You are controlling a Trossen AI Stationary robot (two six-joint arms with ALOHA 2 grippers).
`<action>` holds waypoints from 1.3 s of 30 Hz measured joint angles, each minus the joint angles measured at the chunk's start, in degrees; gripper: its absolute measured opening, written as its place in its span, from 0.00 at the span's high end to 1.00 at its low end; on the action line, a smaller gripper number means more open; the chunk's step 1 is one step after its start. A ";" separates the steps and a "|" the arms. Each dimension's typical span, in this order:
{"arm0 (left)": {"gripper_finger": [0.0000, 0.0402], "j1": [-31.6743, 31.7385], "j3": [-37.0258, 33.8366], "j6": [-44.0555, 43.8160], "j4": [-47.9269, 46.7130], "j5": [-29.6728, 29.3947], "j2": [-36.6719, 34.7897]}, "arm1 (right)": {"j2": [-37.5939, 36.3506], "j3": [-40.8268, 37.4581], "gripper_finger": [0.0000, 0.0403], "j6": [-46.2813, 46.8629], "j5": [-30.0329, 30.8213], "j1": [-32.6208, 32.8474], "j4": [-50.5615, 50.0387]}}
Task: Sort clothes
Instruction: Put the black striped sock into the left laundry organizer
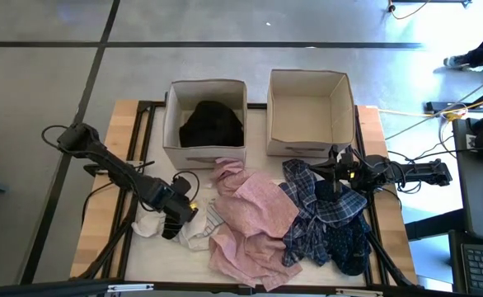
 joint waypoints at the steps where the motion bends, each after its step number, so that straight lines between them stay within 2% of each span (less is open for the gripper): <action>1: 1.00 0.00 0.66 0.98 0.19 0.03 -0.14 | 0.01 -0.01 0.96 -0.05 0.00 0.00 0.00; 13: 1.00 1.66 11.76 11.92 -4.59 -1.53 -0.39 | 0.01 0.00 0.96 -0.37 0.00 0.00 0.00; 39: 1.00 13.17 37.76 50.76 -4.28 -15.80 -0.41 | 0.01 0.00 0.96 -0.42 0.00 0.00 0.00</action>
